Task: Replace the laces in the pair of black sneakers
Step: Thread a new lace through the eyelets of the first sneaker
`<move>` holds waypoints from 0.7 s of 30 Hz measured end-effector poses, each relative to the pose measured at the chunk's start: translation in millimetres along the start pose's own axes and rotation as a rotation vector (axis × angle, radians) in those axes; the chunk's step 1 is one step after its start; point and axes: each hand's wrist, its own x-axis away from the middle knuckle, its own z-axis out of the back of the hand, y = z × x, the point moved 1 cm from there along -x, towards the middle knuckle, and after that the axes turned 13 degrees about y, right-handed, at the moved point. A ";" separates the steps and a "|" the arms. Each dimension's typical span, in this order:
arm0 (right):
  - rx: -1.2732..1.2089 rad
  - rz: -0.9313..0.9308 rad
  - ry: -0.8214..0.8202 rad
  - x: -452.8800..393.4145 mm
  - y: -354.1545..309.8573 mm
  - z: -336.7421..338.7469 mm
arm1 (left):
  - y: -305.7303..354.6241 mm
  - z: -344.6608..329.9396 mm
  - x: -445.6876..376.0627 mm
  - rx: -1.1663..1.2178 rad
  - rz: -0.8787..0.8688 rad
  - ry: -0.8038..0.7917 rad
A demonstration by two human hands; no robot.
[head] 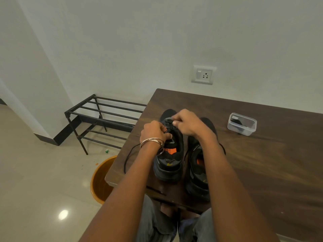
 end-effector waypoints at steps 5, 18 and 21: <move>-0.099 -0.097 0.167 -1.2 5.4 -9.3 | -1.5 0.5 -0.7 -0.009 -0.002 0.023; -0.247 -0.135 -0.011 7.4 0.3 -10.2 | -7.4 2.5 -2.1 0.086 -0.018 -0.013; -0.133 -0.084 0.113 6.4 3.4 -7.4 | -9.1 2.1 -2.8 0.120 -0.007 0.006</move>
